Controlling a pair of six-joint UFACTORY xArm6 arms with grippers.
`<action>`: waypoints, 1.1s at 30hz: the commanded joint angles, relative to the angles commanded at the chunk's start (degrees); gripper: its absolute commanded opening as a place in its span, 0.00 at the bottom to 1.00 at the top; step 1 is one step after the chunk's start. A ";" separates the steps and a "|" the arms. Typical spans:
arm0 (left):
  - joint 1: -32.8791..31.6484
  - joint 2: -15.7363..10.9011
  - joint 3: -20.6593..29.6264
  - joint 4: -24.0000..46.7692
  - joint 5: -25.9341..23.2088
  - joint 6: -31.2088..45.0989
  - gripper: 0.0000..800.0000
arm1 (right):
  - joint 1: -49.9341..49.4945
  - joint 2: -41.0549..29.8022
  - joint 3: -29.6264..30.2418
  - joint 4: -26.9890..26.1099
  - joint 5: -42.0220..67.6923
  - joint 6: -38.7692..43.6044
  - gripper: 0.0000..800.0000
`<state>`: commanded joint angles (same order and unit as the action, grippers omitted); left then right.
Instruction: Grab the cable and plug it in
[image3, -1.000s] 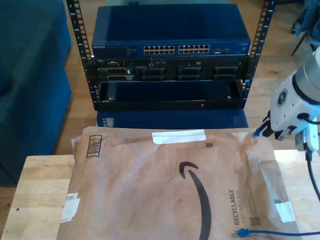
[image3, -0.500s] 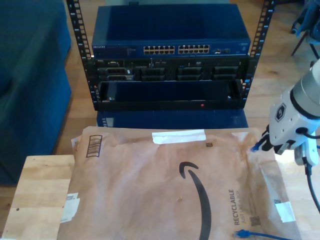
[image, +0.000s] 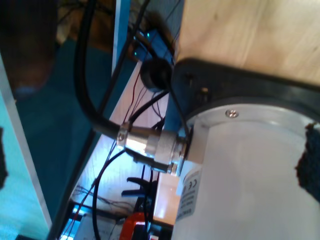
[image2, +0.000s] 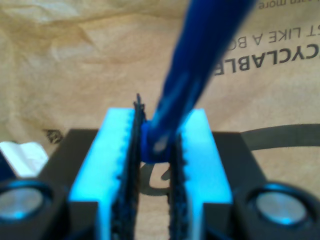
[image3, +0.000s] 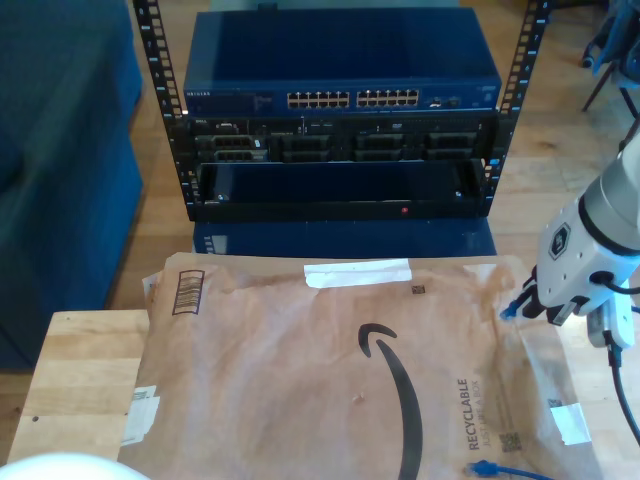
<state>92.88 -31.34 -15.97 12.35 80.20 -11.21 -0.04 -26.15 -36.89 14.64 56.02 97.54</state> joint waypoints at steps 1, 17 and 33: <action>0.00 0.00 0.00 -0.53 -0.09 0.00 1.00 | 0.00 -0.09 0.62 -0.09 -0.09 0.00 0.00; 0.79 0.53 9.93 -2.81 -16.62 1.23 1.00 | 4.92 -3.08 1.49 0.09 -10.20 0.00 0.00; 3.52 1.58 10.64 -2.90 -19.96 3.60 1.00 | 14.86 -5.63 8.00 -0.18 -32.62 0.00 0.00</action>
<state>96.40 -29.76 -5.33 9.45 60.24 -7.60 14.81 -31.78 -28.89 14.46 23.41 97.54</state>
